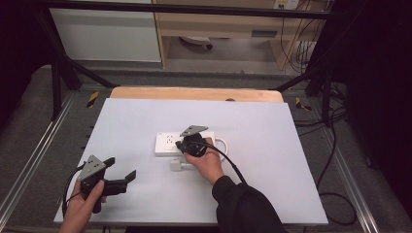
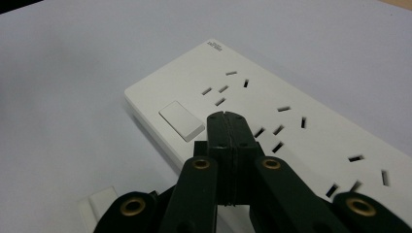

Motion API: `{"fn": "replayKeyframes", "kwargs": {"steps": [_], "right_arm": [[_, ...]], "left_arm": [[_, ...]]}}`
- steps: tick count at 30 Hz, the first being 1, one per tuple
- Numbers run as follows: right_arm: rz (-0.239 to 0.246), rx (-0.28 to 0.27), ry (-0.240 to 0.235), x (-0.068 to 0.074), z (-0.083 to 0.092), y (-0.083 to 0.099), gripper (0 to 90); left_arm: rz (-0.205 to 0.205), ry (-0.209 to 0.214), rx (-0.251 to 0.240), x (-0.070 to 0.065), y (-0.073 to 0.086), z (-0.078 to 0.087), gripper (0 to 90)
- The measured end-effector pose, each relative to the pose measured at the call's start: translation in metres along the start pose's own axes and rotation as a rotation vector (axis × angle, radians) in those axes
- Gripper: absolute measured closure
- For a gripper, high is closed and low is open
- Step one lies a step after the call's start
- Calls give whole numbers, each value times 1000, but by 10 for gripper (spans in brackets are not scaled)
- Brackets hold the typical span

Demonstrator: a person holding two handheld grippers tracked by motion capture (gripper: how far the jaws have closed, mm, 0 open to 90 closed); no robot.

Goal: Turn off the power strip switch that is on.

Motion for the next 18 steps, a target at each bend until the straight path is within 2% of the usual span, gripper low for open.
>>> {"fn": "replayKeyframes", "kwargs": {"steps": [9,18], "right_arm": [[11,7,-11,5,-4,0,900],[6,7,-13,3,-4,0,900]], "left_arm": [[1,0,-1,0,0,0,54],[1,0,-2,0,0,0,55]]}}
Point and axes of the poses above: each handheld gripper's, and its own axes: z roughly backward along the jaws, y roughly out of its underside, x roughly to its left, the point moved 1 cm from there along -z, roughly forward along the jaws, and after that the axes turned 8 degrees about -y, right-handed, at the moved point
